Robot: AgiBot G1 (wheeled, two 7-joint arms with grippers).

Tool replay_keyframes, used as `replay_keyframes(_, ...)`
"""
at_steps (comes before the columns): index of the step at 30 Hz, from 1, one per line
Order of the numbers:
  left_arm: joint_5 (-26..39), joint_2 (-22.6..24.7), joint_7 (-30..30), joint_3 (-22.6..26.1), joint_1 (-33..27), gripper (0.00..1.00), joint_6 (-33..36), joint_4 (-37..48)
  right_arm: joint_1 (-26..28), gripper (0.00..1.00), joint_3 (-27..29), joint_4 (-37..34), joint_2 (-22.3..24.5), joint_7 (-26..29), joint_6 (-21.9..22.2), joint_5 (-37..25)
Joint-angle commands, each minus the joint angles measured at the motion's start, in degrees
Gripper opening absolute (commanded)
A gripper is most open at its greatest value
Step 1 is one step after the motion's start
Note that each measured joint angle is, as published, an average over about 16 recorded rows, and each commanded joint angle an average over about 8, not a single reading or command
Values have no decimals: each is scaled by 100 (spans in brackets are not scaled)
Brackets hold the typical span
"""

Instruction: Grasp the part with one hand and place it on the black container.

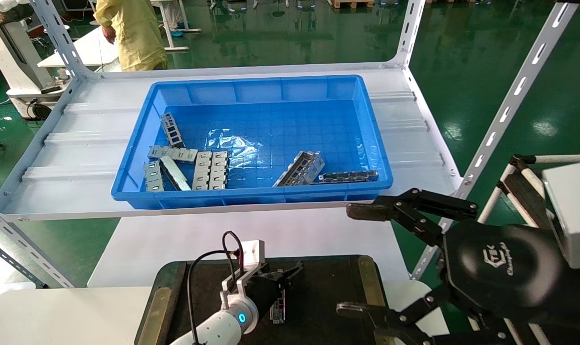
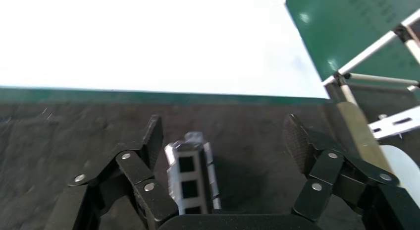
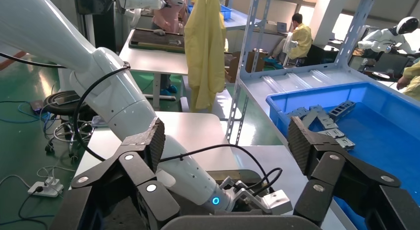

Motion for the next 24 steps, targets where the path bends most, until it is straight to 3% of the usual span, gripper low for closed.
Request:
replay_keyframes(1, 154, -10, -42, -46, -41, 100, 130, 27, 0, 100, -1, 0, 0, 0, 0, 0)
replay_keyframes(7, 753, -384, -68, -345, -96, 100, 754, -208, 1, 100, -2, 0, 1, -1, 1, 2)
replay_keyframes(14, 1304, -1155, 148, -859, -31, 100, 1590, -951, 1, 100, -4, 0, 2, -2, 2, 3)
replay_keyframes(24, 1408, -2299, 734, -1815, 243, 100, 2780, -1946, 2, 100, -7, 0, 3, -4, 3, 5)
